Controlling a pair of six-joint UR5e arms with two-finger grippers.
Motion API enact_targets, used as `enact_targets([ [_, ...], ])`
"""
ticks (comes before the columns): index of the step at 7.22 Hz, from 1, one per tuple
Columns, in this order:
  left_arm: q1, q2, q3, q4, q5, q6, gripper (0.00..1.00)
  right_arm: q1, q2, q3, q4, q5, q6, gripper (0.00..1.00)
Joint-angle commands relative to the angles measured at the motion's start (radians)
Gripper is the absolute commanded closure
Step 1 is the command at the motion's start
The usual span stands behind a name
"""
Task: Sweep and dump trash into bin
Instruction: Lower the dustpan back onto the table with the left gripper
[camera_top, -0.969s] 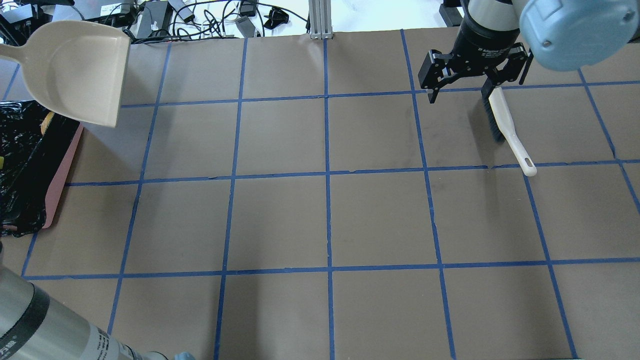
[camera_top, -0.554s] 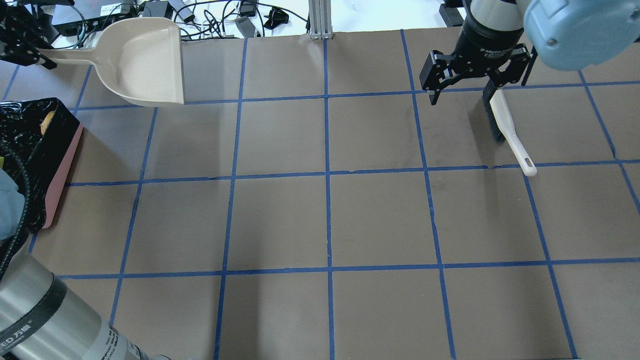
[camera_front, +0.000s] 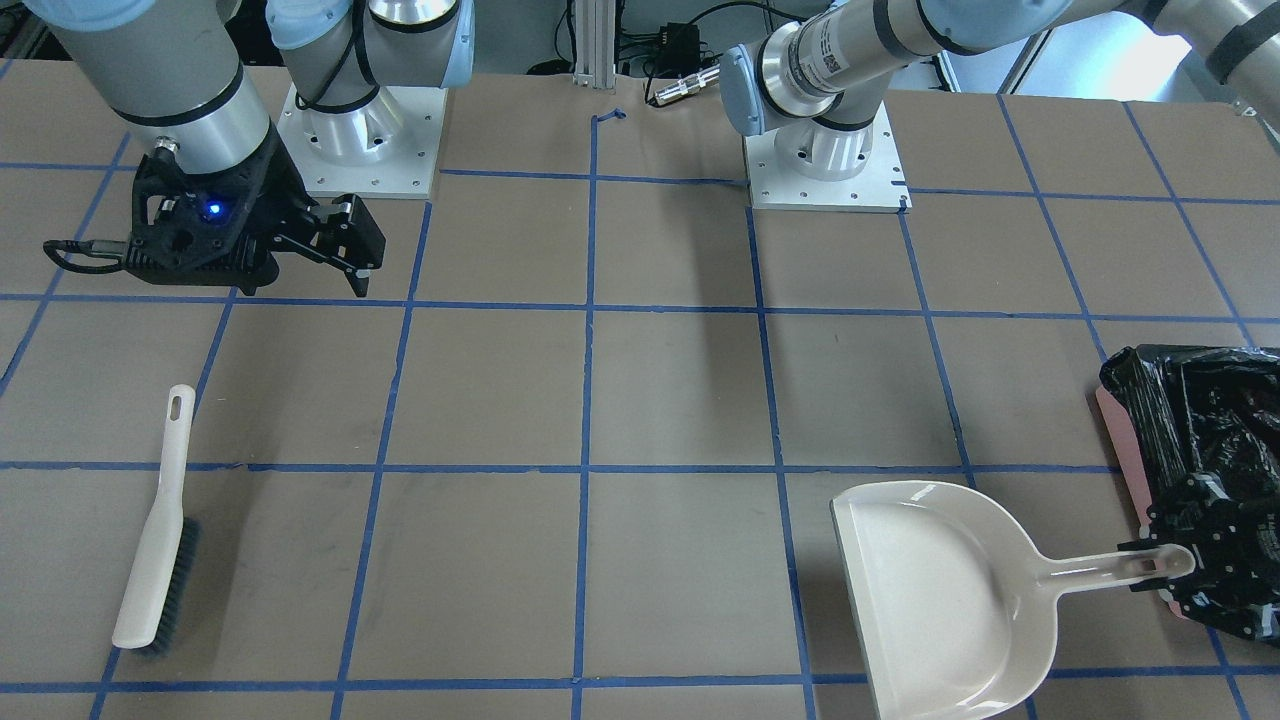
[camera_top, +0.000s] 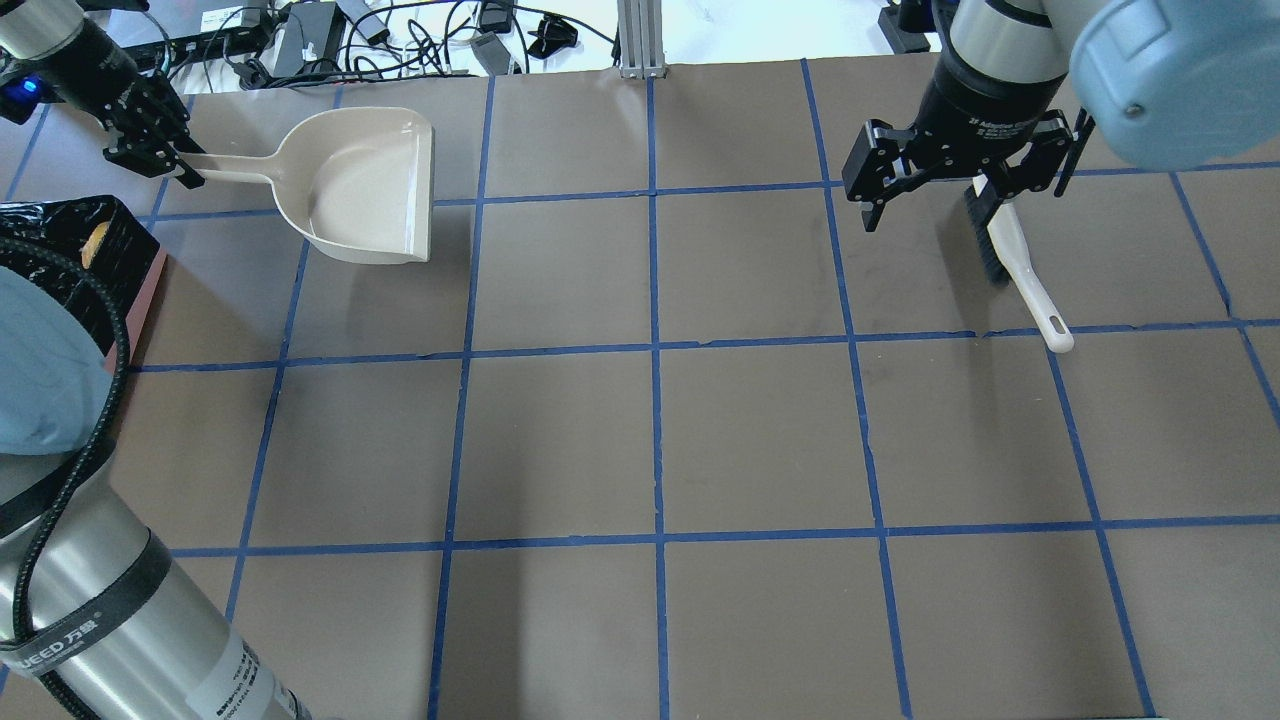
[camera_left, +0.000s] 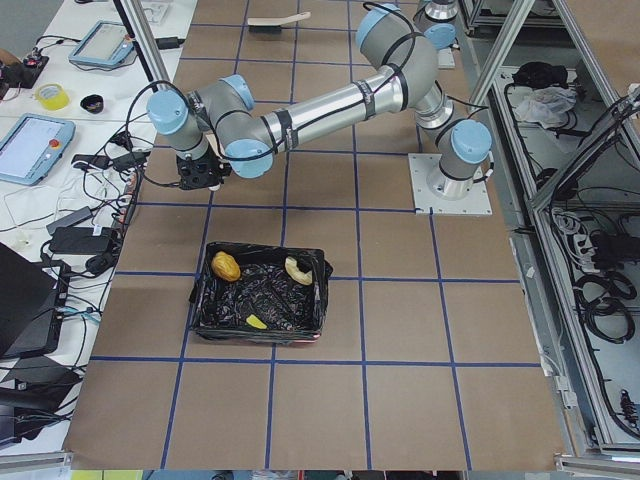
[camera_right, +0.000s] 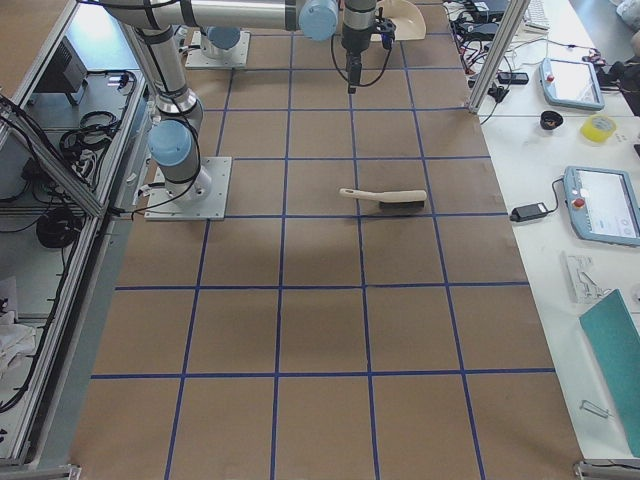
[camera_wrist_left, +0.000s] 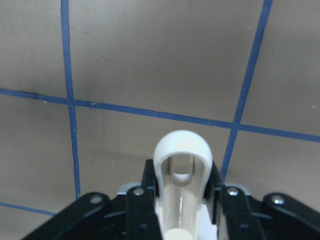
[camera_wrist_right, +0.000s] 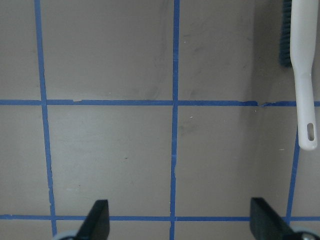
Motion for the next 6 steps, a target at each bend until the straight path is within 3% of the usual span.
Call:
enact_targets([
  [1, -0.031, -0.021, -0.012, 0.009, 0.010, 0.085, 1.00, -0.001, -0.065, 0.035, 0.000, -0.014, 0.010, 0.00],
  [6, -0.038, 0.048, -0.233, 0.196, 0.007, 0.069, 1.00, -0.009, -0.073, 0.035, 0.001, -0.040, 0.013, 0.00],
])
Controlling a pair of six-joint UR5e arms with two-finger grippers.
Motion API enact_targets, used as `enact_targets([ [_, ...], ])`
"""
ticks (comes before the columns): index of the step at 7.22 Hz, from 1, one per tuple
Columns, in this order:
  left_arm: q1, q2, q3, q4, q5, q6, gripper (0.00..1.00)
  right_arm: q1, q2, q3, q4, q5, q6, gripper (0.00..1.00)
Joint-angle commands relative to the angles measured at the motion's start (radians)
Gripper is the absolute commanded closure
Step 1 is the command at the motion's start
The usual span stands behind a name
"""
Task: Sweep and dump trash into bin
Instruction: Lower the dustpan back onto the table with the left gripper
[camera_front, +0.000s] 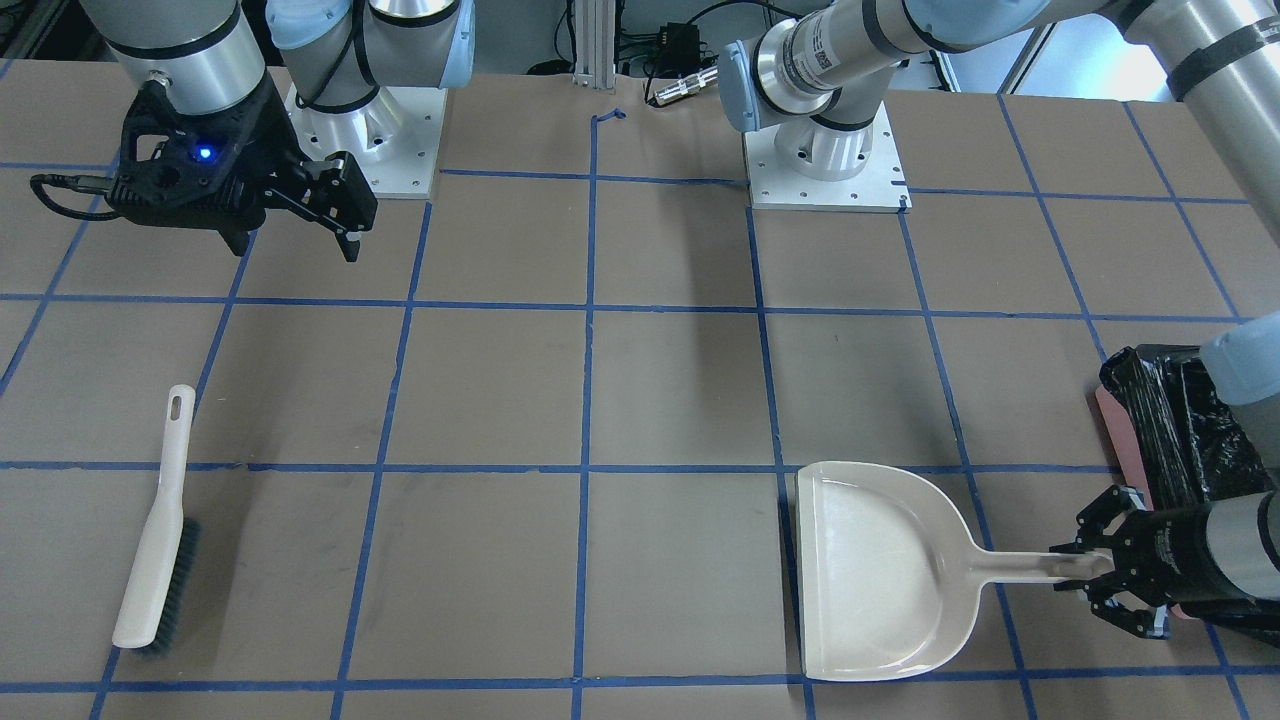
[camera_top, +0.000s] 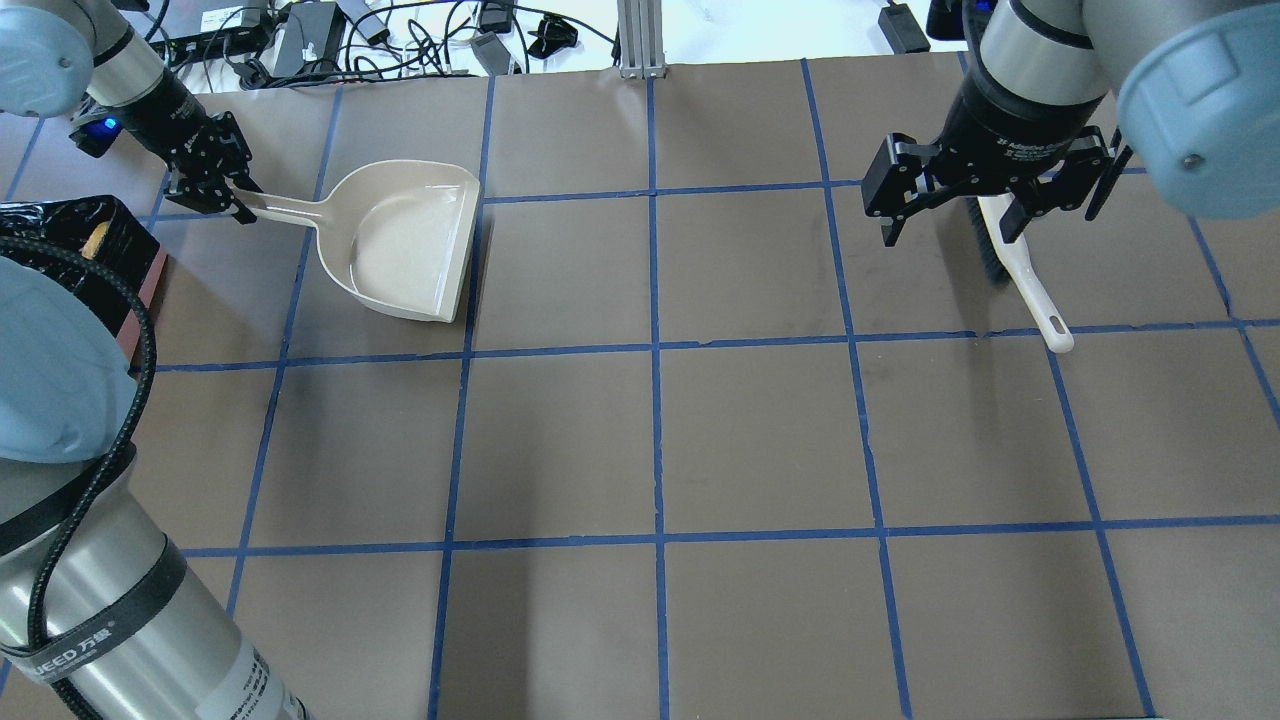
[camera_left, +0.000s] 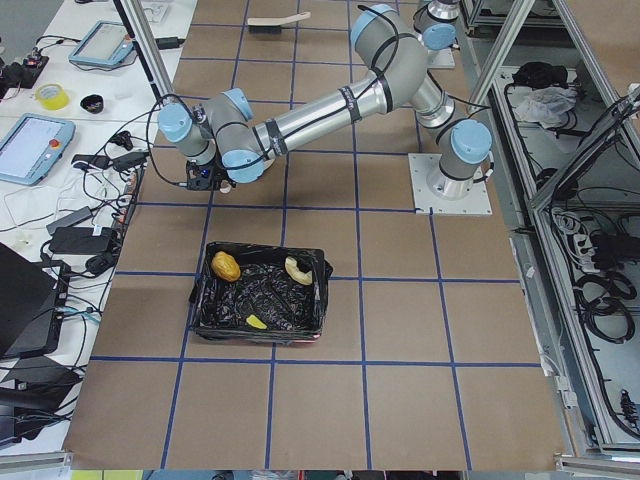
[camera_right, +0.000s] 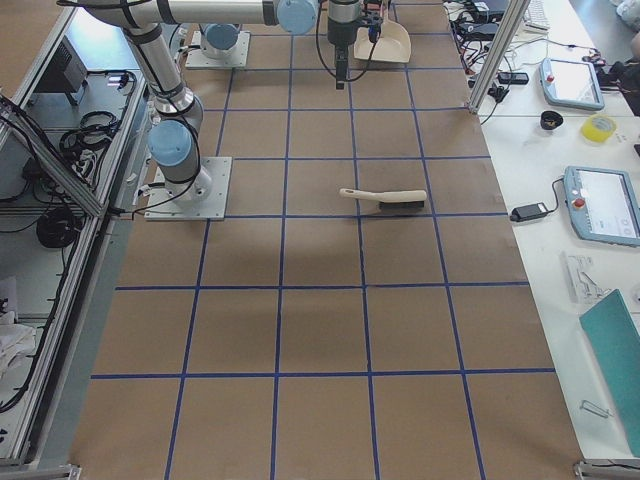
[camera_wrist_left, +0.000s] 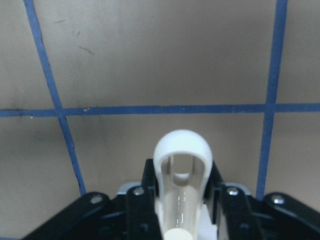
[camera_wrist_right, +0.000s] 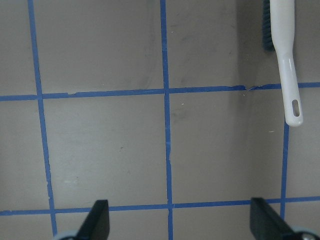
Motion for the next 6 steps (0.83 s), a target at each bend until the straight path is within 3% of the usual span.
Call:
enact_targets([
  [1, -0.001, 0.051, -0.095, 0.063, -0.007, -0.033, 1.00, -0.001, -0.009, -0.002, -0.001, -0.025, -0.008, 0.00],
  [4, 0.001, 0.092, -0.242, 0.210, -0.009, -0.044, 1.00, 0.001, -0.024, -0.001, -0.001, -0.038, -0.025, 0.00],
  [6, 0.001, 0.106, -0.278, 0.255, -0.004, -0.041, 1.00, 0.001, -0.026, 0.001, -0.001, -0.038, -0.025, 0.00],
])
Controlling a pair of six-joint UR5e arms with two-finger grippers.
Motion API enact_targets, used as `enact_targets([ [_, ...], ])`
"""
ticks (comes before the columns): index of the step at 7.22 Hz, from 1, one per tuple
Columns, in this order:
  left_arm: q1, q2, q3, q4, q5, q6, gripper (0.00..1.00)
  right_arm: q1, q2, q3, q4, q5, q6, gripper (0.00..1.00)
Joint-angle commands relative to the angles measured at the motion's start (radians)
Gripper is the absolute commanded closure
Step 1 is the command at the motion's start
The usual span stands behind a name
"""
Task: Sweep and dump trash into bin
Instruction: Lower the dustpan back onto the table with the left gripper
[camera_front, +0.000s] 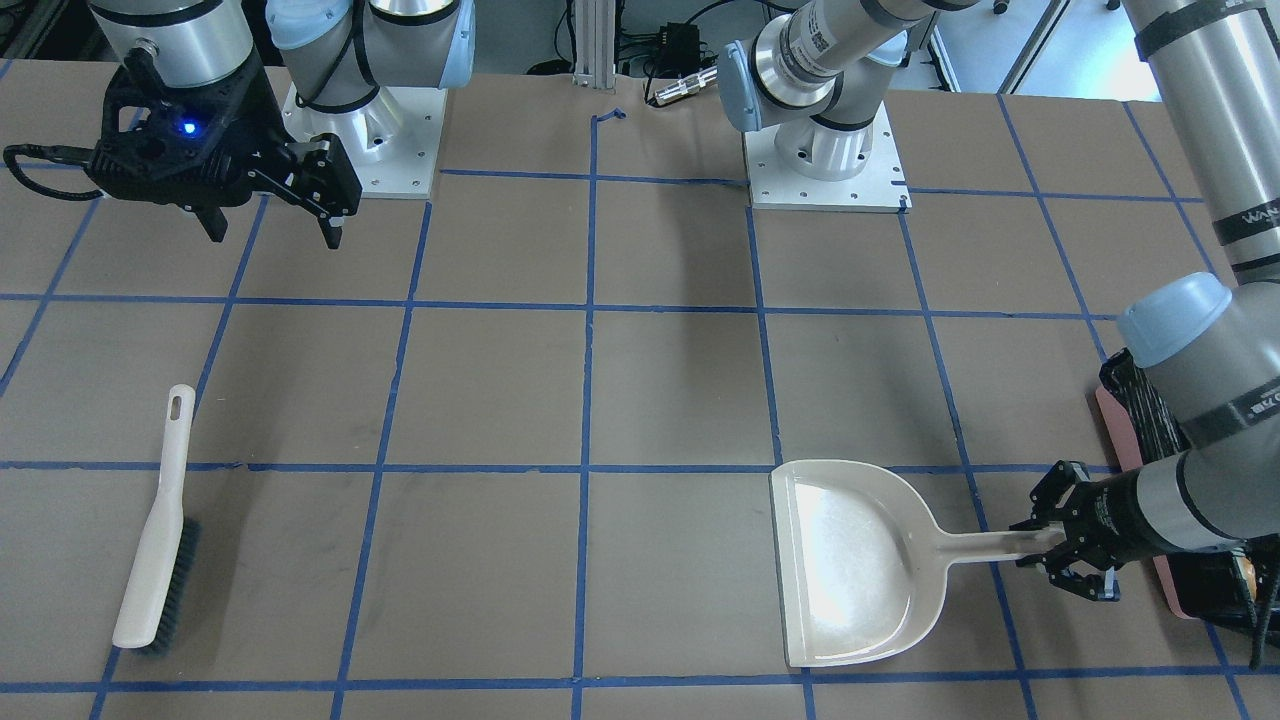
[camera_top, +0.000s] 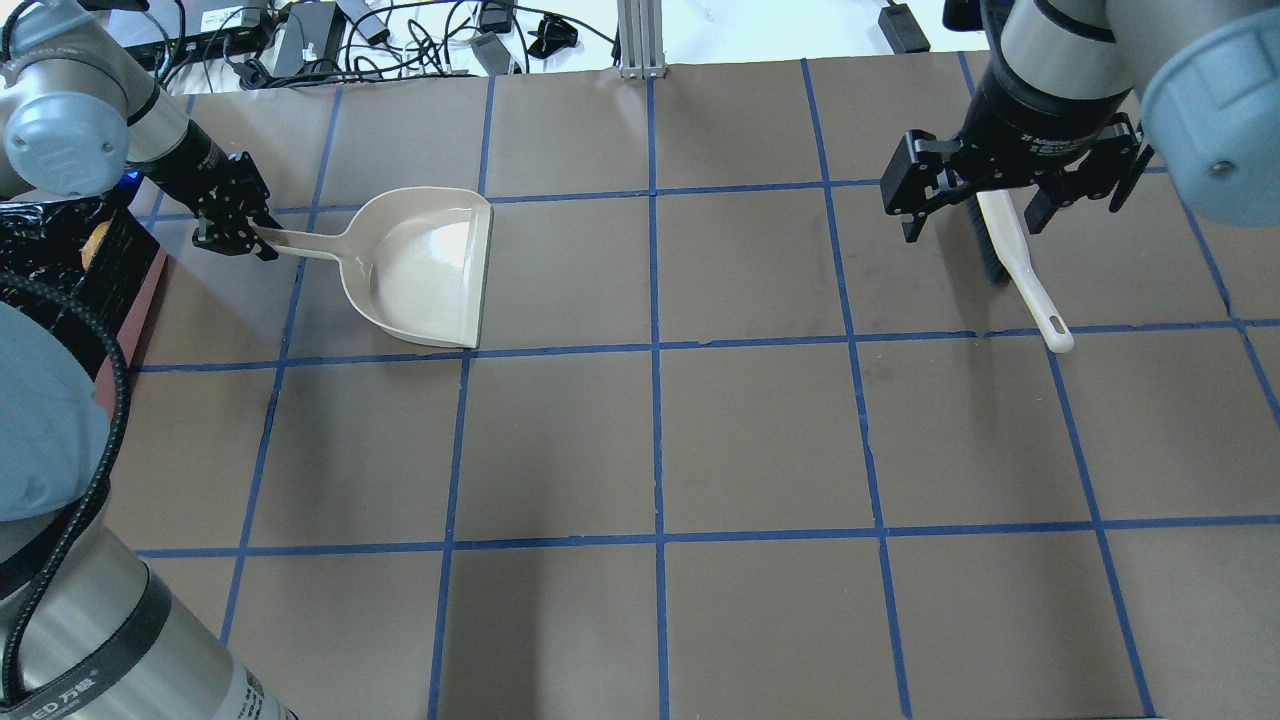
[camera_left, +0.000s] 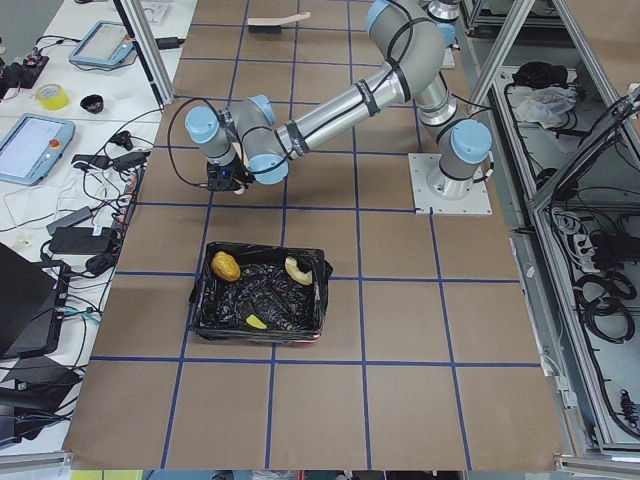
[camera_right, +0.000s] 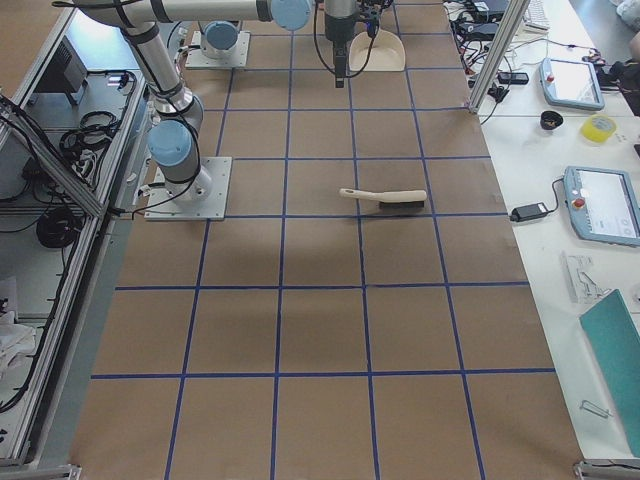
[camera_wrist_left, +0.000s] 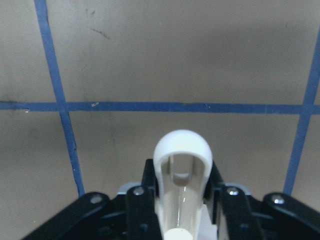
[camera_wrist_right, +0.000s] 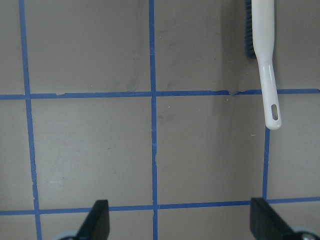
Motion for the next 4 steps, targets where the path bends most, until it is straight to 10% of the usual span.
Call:
enact_targets([
  [1, 0.000, 0.018, -0.024, 0.026, 0.006, 0.006, 0.87, 0.001, -0.002, 0.001, 0.002, 0.000, -0.001, 0.00],
  [2, 0.000, 0.018, -0.026, 0.026, 0.006, 0.015, 0.63, -0.002, 0.000, 0.001, 0.002, 0.001, 0.002, 0.00],
  [4, 0.000, 0.013, -0.026, 0.027, 0.006, 0.021, 0.47, -0.002, -0.003, 0.000, 0.002, 0.003, 0.001, 0.00],
])
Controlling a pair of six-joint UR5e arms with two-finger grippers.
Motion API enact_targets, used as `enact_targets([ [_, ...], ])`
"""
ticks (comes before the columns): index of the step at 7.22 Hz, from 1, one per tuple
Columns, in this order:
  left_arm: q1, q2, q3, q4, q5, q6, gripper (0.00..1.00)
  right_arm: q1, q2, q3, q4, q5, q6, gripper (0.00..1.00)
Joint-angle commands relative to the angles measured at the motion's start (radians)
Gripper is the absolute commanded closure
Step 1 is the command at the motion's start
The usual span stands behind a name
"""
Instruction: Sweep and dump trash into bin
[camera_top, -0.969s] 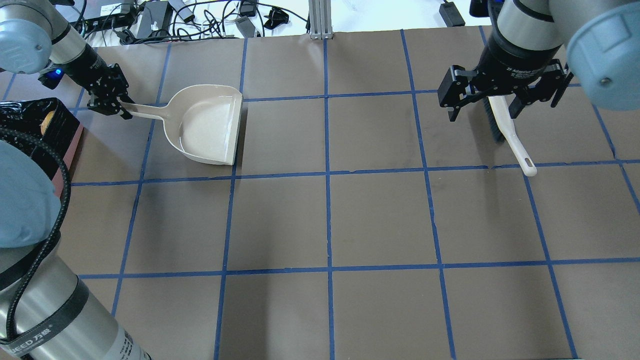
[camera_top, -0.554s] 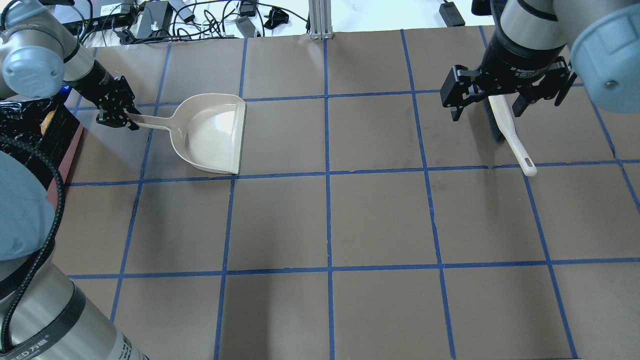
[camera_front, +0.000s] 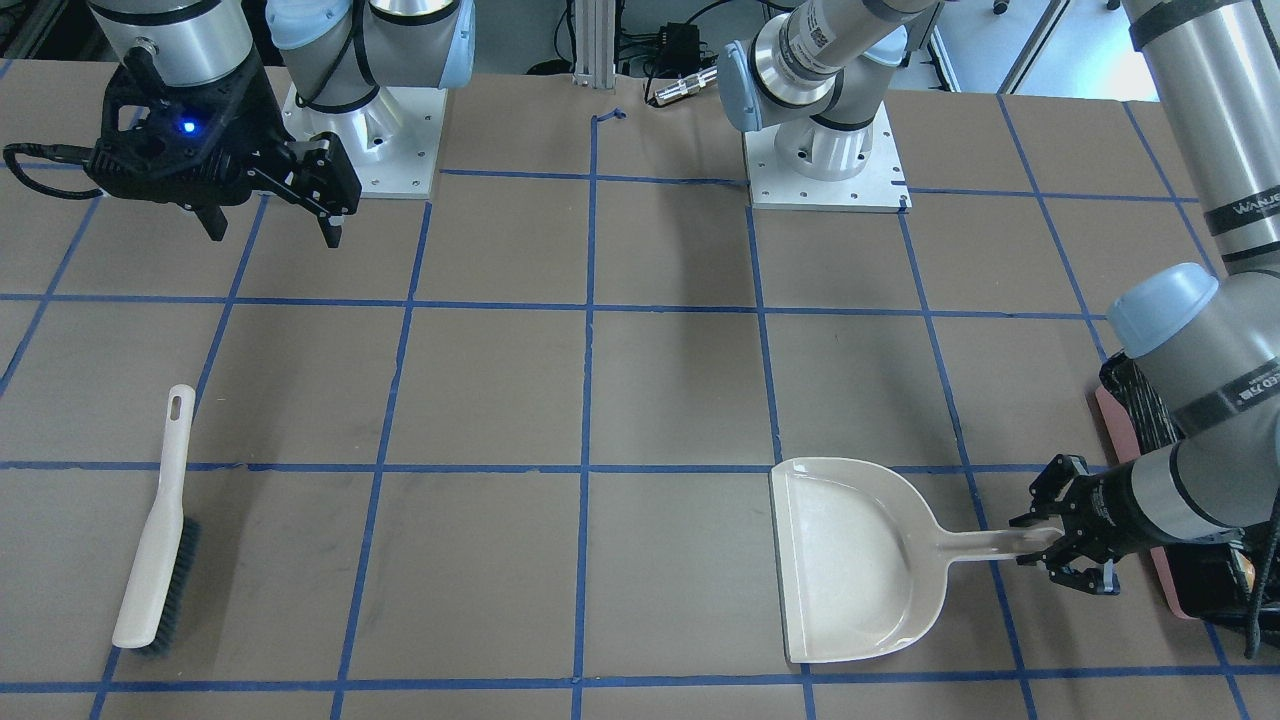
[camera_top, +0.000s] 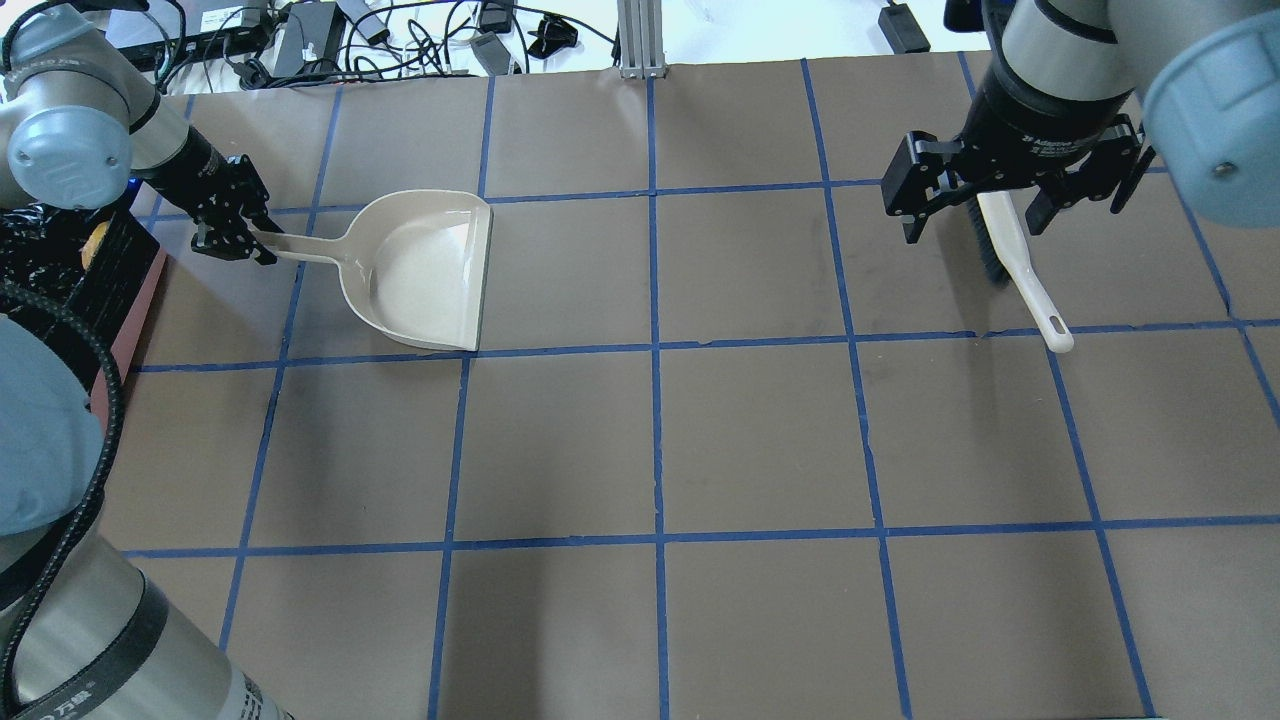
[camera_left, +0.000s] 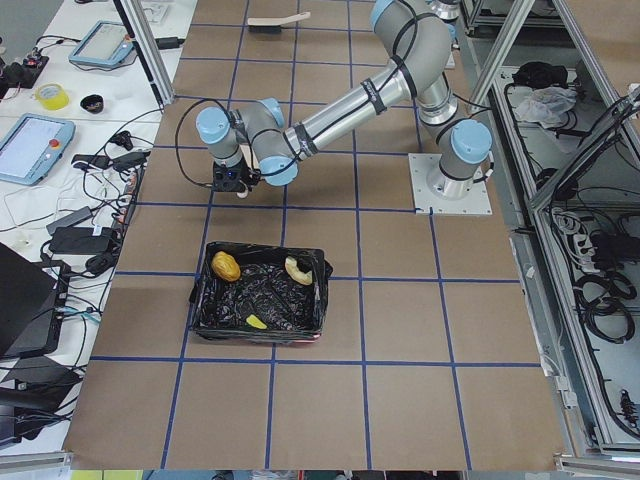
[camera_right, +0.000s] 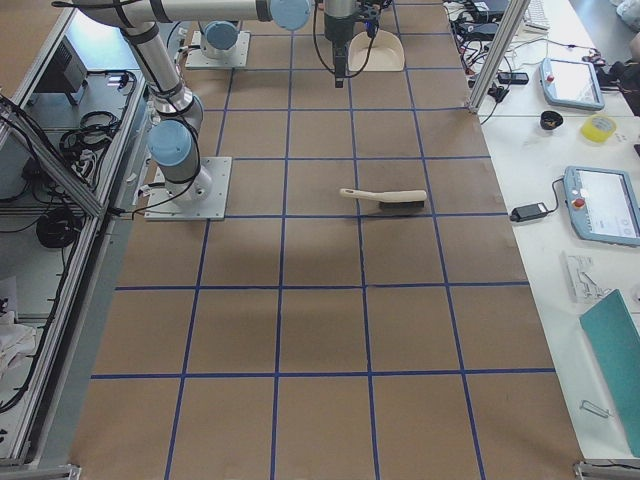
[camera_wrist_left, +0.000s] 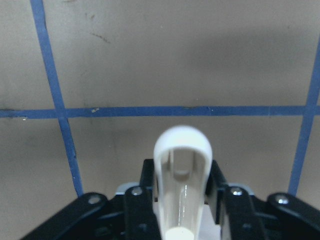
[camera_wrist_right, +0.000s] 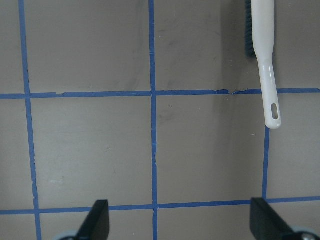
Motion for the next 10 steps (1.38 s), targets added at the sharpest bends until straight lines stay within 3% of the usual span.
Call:
enact_targets([
  [1, -0.001, -0.001, -0.002, 0.001, 0.000, 0.003, 0.40, 0.000, -0.003, 0.000, 0.000, 0.000, 0.001, 0.00],
  [3, -0.001, 0.008, 0.013, 0.003, 0.000, 0.003, 0.31, 0.003, 0.008, -0.001, -0.006, 0.009, 0.007, 0.00],
  [6, -0.001, 0.048, 0.079, 0.088, -0.004, 0.000, 0.00, 0.003, 0.054, -0.001, -0.037, 0.017, 0.014, 0.00],
  [8, -0.001, 0.042, 0.078, 0.260, -0.050, 0.084, 0.00, 0.003, 0.077, 0.000, -0.060, 0.017, 0.011, 0.00],
  [10, 0.019, 0.063, 0.064, 0.239, -0.127, 0.341, 0.00, 0.003, 0.075, -0.001, -0.058, 0.018, 0.006, 0.00],
])
